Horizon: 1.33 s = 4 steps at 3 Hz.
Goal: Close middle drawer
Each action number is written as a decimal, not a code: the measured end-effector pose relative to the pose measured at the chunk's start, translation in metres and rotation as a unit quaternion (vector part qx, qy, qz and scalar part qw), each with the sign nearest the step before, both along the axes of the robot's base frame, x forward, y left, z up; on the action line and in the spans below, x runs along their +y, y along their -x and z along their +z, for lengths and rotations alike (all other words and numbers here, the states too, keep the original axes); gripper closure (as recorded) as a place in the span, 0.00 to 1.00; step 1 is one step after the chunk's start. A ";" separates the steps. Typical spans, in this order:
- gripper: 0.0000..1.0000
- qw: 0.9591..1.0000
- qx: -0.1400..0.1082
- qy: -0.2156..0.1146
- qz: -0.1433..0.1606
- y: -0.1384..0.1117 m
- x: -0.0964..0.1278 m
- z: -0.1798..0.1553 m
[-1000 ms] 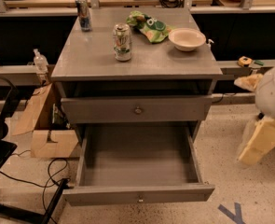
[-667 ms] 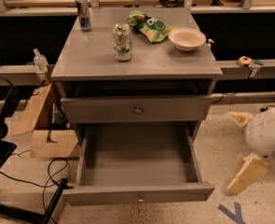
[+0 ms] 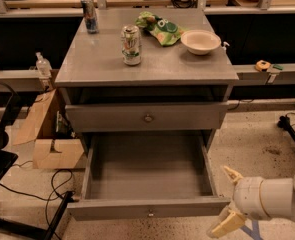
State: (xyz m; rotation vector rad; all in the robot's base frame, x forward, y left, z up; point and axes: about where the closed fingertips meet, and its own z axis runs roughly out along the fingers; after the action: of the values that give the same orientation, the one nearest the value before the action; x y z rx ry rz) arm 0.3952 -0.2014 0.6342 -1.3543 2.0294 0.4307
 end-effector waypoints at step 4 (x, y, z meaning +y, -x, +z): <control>0.18 0.997 0.063 -0.023 -0.033 0.060 0.018 -0.091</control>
Offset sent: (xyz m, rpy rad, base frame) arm 0.0013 -0.0010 -0.0440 -0.0008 0.0393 -0.0186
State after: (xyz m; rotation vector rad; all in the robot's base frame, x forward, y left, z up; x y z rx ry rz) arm 0.3356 -0.1834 0.5432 -1.2564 2.1469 0.5430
